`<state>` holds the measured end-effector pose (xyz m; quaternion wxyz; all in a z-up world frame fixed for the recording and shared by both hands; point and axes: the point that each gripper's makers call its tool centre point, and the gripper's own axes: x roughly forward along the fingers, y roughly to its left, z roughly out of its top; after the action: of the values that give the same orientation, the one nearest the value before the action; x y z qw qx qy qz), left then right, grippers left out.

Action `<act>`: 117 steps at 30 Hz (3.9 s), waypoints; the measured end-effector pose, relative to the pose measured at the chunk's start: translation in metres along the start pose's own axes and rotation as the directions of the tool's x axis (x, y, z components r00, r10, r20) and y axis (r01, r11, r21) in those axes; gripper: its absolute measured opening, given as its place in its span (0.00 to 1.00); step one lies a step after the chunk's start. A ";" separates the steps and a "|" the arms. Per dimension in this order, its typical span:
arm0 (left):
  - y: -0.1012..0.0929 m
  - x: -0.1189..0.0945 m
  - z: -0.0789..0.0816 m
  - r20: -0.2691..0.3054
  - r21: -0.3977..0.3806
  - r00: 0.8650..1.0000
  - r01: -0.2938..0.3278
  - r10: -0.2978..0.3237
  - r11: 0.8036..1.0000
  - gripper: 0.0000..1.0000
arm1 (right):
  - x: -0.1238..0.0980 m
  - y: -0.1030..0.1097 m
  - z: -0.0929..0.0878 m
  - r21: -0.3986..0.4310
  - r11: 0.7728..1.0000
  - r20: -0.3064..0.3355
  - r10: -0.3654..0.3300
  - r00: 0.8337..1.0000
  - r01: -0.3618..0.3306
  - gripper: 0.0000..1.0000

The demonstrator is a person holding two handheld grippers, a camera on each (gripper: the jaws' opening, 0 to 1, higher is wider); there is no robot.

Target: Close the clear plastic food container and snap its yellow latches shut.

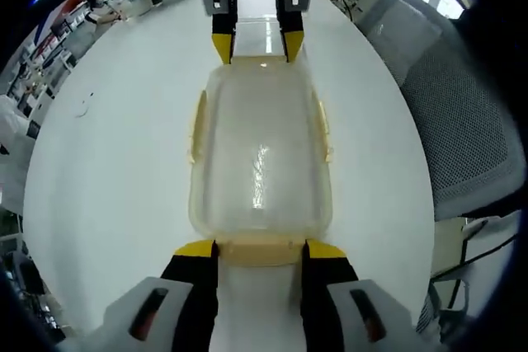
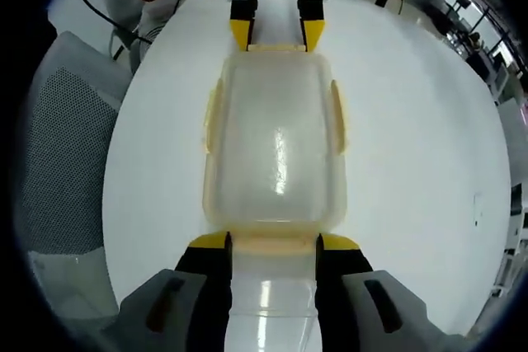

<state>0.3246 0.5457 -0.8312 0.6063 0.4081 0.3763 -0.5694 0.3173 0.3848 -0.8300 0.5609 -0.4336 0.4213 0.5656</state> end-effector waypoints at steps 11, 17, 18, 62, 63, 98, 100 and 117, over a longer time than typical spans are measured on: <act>0.002 -0.022 0.008 0.028 -0.007 1.000 0.001 -0.001 1.000 0.34 | -0.020 0.000 0.008 -0.001 1.000 0.011 -0.009 1.000 0.009 0.36; 0.004 -0.032 0.013 0.037 -0.004 0.999 -0.003 0.004 1.000 0.34 | -0.028 0.000 0.009 0.001 1.000 0.006 -0.009 1.000 0.009 0.36; 0.005 -0.033 0.014 0.038 -0.005 0.999 -0.004 0.004 1.000 0.34 | -0.029 -0.001 0.010 0.001 1.000 0.006 -0.011 1.000 0.011 0.36; -0.003 -0.023 0.110 0.023 -0.025 0.999 -0.027 0.028 0.999 0.34 | -0.079 0.005 -0.073 -0.027 0.999 -0.004 -0.019 1.000 0.019 0.36; -0.003 -0.022 0.113 0.022 -0.027 0.999 -0.026 0.027 0.999 0.34 | -0.081 0.004 -0.077 -0.029 0.999 -0.002 -0.021 1.000 0.021 0.36; -0.007 0.018 0.193 -0.004 -0.017 1.000 0.009 -0.009 1.000 0.34 | -0.094 0.013 -0.164 0.014 1.000 0.008 0.004 1.000 -0.004 0.36; -0.008 0.021 0.196 -0.006 -0.015 1.000 0.011 -0.011 1.000 0.34 | -0.094 0.015 -0.168 0.013 1.000 0.005 0.004 1.000 -0.004 0.36; -0.007 0.038 0.218 -0.012 0.005 0.999 0.034 -0.034 0.999 0.34 | -0.099 0.019 -0.195 0.050 0.999 0.003 -0.004 1.000 0.004 0.36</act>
<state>0.3182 0.3297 -0.7827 0.5933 0.4067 0.3854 -0.5780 0.3015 0.1699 -0.7870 0.5735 -0.4191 0.4337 0.5545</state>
